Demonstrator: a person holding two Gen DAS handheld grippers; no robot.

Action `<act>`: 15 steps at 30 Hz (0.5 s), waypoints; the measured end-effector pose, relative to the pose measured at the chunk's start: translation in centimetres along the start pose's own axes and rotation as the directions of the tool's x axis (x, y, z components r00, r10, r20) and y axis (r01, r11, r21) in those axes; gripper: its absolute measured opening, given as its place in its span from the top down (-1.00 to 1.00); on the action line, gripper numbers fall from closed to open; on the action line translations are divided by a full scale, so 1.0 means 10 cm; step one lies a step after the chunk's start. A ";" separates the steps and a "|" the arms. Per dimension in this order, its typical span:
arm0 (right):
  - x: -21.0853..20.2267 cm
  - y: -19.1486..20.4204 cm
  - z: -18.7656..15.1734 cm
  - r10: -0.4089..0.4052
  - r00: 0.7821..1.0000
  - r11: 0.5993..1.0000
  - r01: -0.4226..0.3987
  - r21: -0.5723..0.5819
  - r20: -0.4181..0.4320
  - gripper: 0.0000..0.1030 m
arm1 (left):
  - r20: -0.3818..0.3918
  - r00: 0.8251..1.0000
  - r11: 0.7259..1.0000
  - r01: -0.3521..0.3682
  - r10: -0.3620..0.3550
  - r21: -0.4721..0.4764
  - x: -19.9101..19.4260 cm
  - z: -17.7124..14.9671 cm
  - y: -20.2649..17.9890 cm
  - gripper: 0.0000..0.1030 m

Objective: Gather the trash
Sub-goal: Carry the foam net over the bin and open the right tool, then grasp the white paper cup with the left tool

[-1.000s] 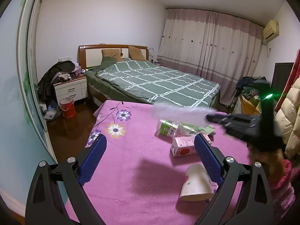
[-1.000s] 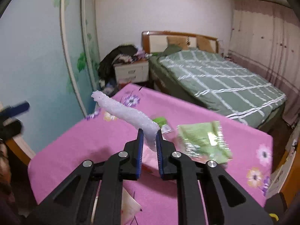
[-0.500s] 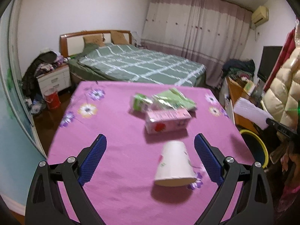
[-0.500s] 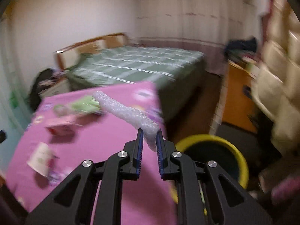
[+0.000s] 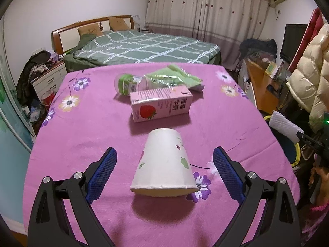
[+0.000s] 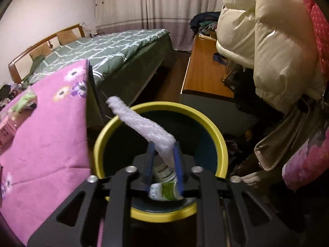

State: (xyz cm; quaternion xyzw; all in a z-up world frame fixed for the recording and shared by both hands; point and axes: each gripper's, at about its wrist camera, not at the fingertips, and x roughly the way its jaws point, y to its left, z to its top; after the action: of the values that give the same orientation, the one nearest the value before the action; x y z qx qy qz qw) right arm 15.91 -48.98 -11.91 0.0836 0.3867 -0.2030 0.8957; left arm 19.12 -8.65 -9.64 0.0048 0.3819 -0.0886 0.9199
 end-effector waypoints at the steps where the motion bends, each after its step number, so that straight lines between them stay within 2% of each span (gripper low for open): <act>1: 0.00 0.01 0.00 -0.002 1.000 1.000 0.002 0.001 0.002 0.11 | -0.008 1.000 1.000 -0.004 0.004 -0.001 0.03 0.01 0.01 -0.81; 2: 0.01 0.02 0.00 -0.005 1.000 1.000 0.005 -0.001 0.005 -0.15 | -0.016 1.000 1.000 -0.007 0.007 -0.004 0.06 0.01 0.00 -0.81; 4: -0.01 0.05 0.00 -0.021 1.000 1.000 0.021 -0.011 0.024 -0.25 | -0.034 0.999 1.000 -0.014 0.014 -0.005 0.12 0.01 0.01 -0.81; 15: -0.08 0.10 0.01 0.028 0.999 0.999 -0.027 -0.017 0.035 -0.29 | -0.125 0.991 0.999 -0.051 0.052 0.019 0.47 0.04 -0.05 -0.79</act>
State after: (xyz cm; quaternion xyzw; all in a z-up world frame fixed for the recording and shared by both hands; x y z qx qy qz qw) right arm 15.91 -47.88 -11.23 0.0781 0.3715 -0.1889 0.9056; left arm 22.57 -9.89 -12.69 0.0274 0.4380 -0.0673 0.8960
